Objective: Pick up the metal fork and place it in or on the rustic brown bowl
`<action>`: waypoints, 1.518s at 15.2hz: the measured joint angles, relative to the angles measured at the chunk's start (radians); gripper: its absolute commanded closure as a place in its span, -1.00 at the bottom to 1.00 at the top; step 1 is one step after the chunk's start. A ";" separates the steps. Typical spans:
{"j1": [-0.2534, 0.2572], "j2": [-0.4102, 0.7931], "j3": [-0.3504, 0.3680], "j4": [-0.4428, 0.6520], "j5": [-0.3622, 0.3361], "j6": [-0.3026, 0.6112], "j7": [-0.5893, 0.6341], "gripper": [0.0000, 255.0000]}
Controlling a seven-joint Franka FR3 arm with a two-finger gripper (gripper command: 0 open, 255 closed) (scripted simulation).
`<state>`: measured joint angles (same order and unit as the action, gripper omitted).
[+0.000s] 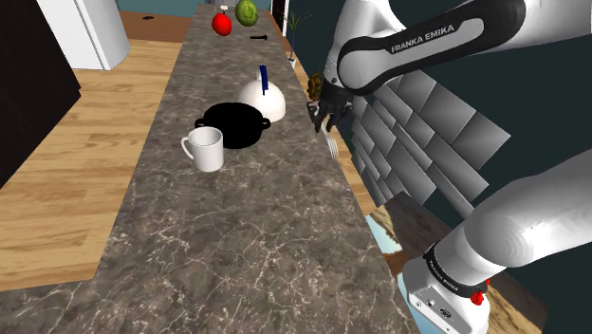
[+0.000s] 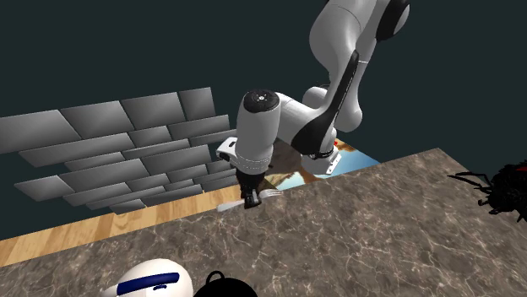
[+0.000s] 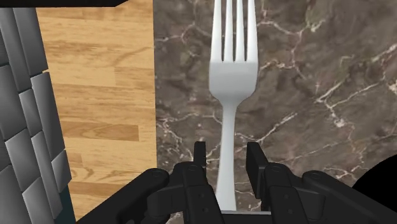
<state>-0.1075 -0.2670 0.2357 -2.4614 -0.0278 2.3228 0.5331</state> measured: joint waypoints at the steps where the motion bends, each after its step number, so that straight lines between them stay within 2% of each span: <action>1: 0.000 -0.008 -0.002 0.004 0.002 -0.012 -0.003 1.00; 11: 0.005 -0.049 -0.007 0.099 0.014 -0.147 -0.015 1.00; 18: 0.021 0.191 0.070 0.345 -0.056 -0.168 0.120 1.00; 23: 0.052 0.385 0.100 0.574 -0.133 -0.222 0.207 1.00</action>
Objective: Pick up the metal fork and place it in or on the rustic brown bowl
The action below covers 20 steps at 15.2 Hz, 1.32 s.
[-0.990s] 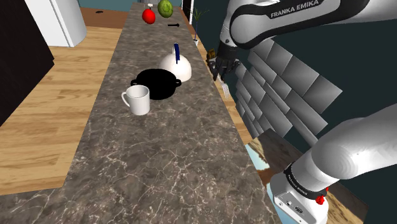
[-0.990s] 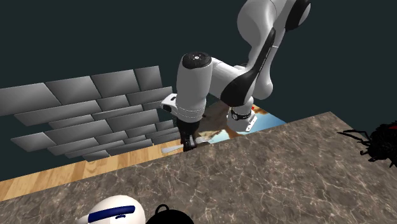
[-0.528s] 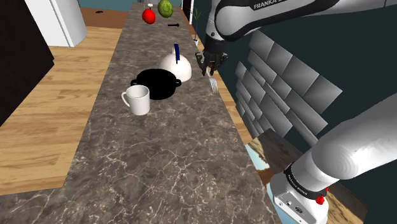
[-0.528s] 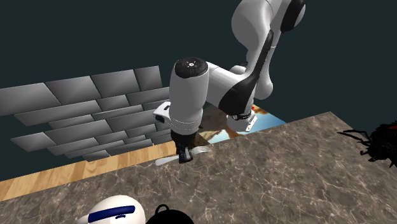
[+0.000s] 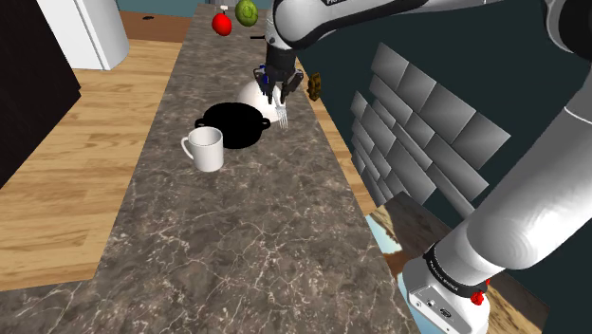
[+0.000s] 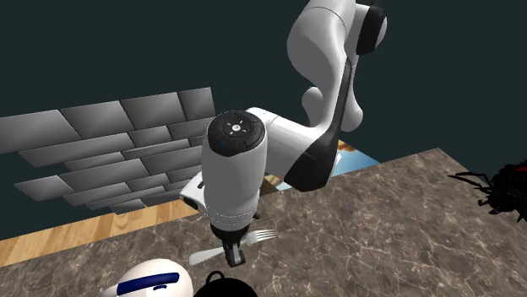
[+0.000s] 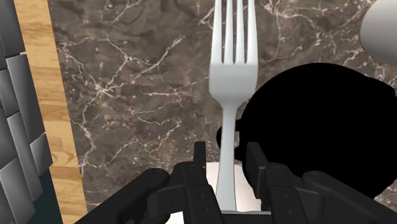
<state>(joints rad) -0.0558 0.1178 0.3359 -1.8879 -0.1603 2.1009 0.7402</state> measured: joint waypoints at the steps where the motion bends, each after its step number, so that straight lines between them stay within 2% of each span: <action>1: 0.009 0.037 0.003 0.039 -0.015 -0.006 0.015 1.00; 4: 0.051 0.161 0.011 0.195 -0.062 -0.052 0.067 1.00; 10: 0.151 0.433 -0.001 0.588 -0.139 -0.191 0.113 1.00; 12: 0.162 0.458 -0.004 0.613 -0.145 -0.193 0.120 1.00; 20: 0.160 0.488 -0.012 0.548 -0.161 -0.100 0.140 1.00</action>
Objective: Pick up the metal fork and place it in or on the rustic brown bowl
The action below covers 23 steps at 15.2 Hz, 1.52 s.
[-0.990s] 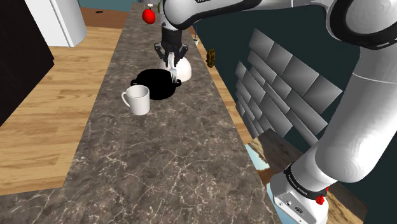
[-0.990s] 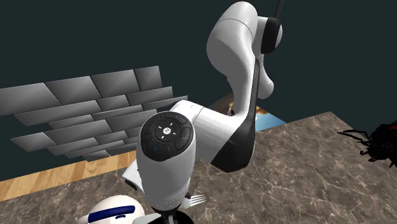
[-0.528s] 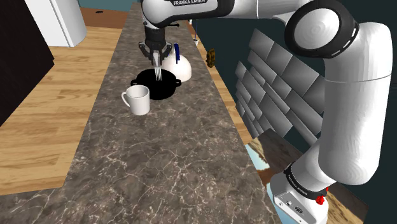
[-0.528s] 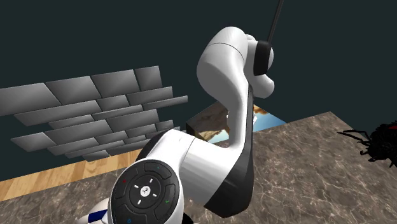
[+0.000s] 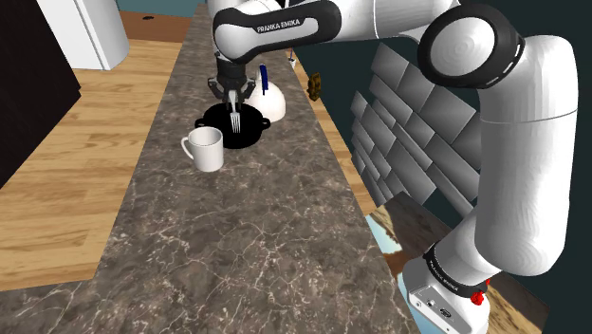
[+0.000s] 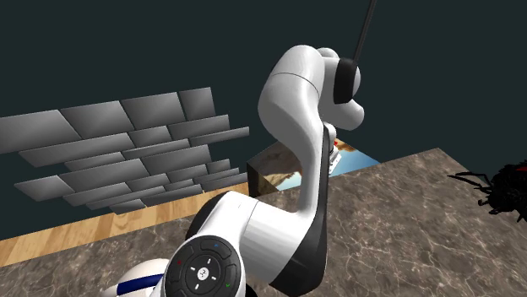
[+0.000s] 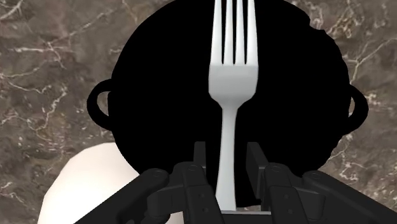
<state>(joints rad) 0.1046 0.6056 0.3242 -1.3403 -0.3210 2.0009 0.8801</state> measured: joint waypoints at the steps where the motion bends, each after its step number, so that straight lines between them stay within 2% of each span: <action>1: 0.000 0.002 -0.001 -0.005 -0.001 0.006 0.001 1.00; 7: -0.001 0.002 -0.001 -0.012 -0.002 0.014 0.002 1.00; 8: -0.001 0.002 -0.001 -0.012 -0.002 0.014 0.002 -1.00; 14: -0.001 0.001 -0.001 -0.012 -0.002 0.014 0.002 -1.00; 19: 0.002 -0.043 0.010 0.031 0.015 -0.070 -0.009 -1.00; 23: 0.004 -0.041 0.010 0.045 0.015 -0.084 -0.010 -1.00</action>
<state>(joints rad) 0.1090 0.5641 0.3347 -1.2952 -0.3057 1.9172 0.8704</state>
